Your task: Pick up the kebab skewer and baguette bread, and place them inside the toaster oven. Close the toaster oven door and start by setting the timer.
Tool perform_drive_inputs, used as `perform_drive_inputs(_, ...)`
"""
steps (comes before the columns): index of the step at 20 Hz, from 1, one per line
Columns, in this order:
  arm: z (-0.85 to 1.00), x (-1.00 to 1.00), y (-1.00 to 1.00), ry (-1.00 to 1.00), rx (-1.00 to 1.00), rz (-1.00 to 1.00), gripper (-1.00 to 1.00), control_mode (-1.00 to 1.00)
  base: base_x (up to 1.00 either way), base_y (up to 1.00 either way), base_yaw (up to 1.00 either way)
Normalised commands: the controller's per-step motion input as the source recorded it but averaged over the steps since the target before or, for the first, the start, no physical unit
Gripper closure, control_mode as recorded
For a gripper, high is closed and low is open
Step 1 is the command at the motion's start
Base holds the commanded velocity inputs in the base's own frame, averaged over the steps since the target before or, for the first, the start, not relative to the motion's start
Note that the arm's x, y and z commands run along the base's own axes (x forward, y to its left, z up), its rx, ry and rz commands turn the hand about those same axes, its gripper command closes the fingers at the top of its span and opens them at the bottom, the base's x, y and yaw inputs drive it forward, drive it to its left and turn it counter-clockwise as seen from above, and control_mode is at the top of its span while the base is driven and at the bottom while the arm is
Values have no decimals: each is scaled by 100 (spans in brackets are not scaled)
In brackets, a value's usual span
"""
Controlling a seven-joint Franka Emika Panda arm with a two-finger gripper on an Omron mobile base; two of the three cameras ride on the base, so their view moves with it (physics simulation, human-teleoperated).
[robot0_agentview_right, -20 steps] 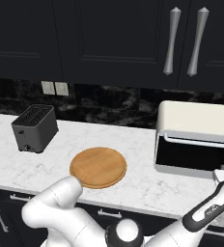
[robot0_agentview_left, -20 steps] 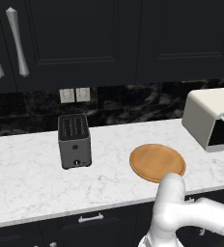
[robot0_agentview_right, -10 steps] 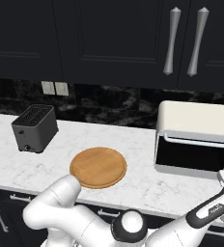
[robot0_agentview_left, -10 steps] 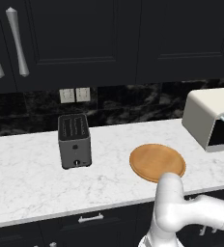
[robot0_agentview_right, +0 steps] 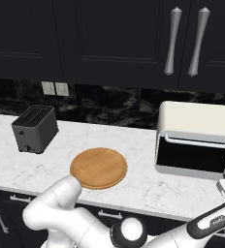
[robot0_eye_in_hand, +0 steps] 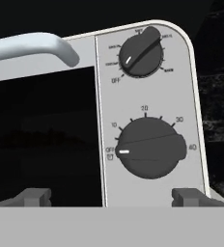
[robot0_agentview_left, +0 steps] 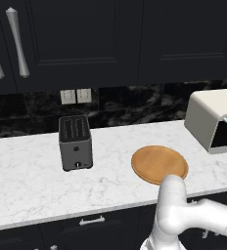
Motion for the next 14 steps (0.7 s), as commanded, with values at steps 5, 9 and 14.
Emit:
perform_drive_inputs(5, -2, 0, 52, -1, 0, 0, -100, -100, 0, 0, 0)
perform_drive_inputs(9, 0, 0, 42, 0, 0, 0, -100, -100, 0, 0, 0)
perform_drive_inputs(14, 0, 0, 20, 0, 0, 0, -100, -100, 0, 0, 0)
